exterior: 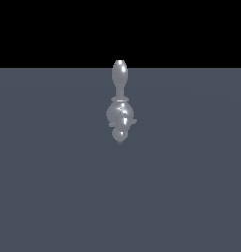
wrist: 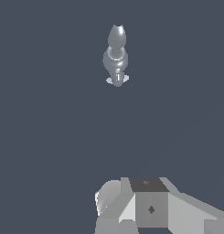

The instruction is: Turn on the faucet by rotating a designated handle.

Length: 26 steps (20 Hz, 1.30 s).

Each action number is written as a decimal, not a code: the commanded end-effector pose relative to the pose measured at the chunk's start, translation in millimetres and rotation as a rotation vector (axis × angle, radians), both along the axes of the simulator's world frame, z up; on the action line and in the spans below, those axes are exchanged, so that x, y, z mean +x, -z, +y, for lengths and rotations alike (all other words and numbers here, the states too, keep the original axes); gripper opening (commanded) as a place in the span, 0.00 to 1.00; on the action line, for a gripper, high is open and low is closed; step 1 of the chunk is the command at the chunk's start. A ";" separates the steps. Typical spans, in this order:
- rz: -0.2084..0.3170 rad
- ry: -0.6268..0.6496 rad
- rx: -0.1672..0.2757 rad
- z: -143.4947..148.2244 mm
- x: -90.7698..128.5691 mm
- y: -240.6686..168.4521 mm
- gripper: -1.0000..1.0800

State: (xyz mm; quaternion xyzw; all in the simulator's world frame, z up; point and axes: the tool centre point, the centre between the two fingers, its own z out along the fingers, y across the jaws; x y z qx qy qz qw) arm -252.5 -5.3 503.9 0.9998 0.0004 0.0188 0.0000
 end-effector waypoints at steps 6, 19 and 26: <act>0.146 -0.070 -0.047 13.9 42.1 105.6 0.42; 0.204 -0.316 0.097 44.7 108.8 262.2 0.80; 0.109 -0.341 0.083 31.0 170.7 308.4 0.80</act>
